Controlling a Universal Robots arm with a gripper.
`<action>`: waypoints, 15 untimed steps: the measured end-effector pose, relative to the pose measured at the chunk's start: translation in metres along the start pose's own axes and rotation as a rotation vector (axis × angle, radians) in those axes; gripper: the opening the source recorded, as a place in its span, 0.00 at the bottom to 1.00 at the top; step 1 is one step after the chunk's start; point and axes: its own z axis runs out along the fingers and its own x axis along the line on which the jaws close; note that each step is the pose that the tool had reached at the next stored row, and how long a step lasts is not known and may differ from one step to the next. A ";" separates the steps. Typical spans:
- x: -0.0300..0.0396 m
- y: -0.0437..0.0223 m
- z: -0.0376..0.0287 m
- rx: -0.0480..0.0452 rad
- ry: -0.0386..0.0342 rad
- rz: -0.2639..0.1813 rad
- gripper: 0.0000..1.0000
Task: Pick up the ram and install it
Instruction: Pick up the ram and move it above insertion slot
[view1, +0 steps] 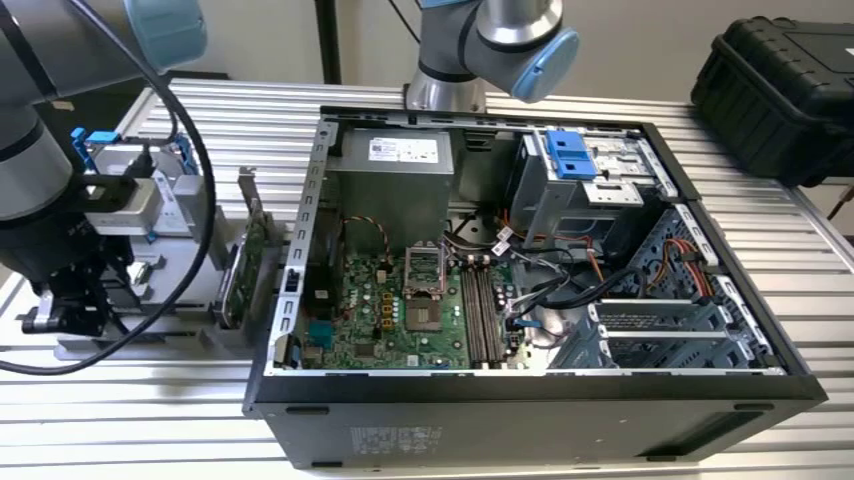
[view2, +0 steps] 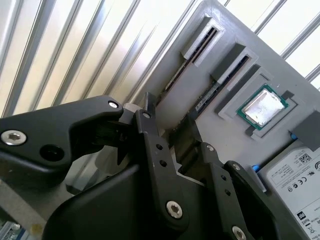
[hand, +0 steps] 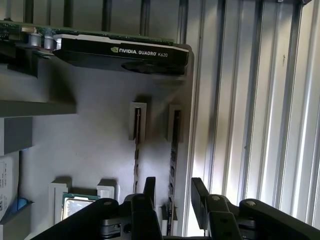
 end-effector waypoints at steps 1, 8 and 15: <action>0.0000 0.0000 0.0006 0.0000 -0.0011 0.000 1.00; 0.0002 0.0000 0.0048 0.0004 -0.0084 0.000 1.00; 0.0003 0.0000 0.0075 0.0008 -0.0124 0.000 1.00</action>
